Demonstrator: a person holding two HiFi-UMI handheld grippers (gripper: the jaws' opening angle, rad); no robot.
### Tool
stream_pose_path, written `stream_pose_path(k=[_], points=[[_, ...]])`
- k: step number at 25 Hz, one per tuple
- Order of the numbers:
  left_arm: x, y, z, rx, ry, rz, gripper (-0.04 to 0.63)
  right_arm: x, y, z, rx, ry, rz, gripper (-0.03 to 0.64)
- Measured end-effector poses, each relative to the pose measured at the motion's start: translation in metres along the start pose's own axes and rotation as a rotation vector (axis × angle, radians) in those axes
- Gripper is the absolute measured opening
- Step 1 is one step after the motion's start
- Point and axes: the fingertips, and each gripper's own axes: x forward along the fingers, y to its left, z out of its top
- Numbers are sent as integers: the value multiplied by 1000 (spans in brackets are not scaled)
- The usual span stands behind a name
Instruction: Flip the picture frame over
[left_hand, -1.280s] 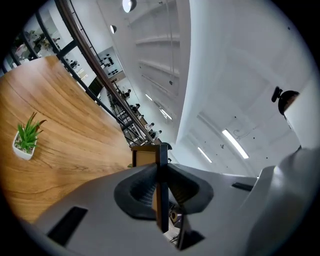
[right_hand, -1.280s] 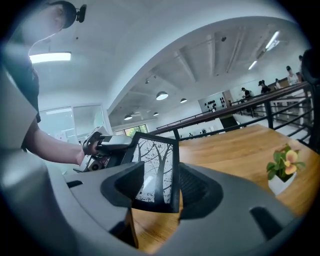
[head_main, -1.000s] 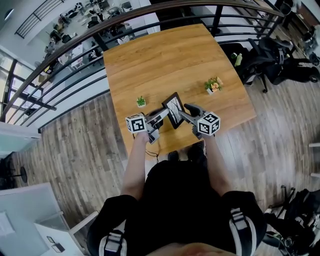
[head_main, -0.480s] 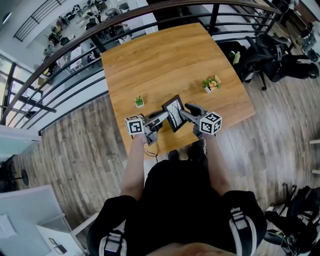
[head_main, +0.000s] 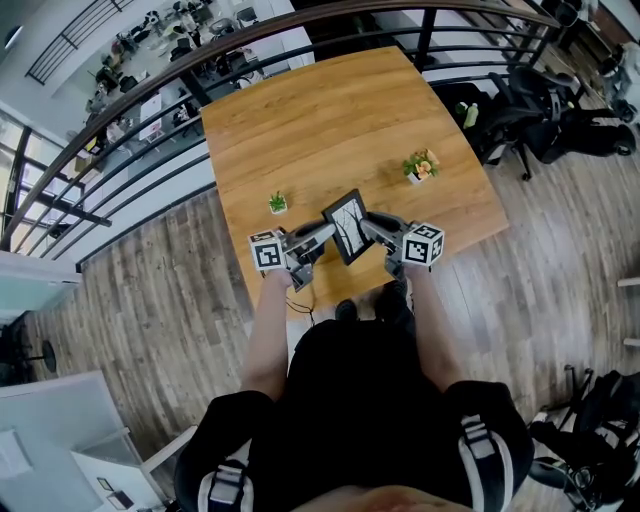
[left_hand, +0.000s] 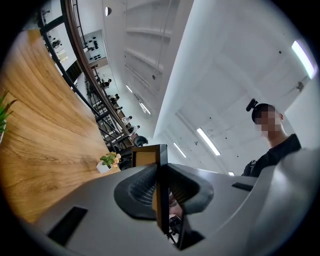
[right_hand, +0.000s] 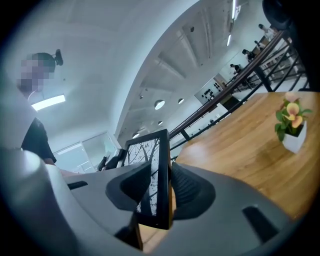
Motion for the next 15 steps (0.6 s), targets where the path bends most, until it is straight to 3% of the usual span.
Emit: stream_pose_path(k=[12,15], points=[[-4,22,-4,-18,-11,74,77,-9,-8,-2,-29,-23,-117,98],[-6,33,-8,-41,-11,130,77,-11,-12,-3,-31,-28,-157,94]])
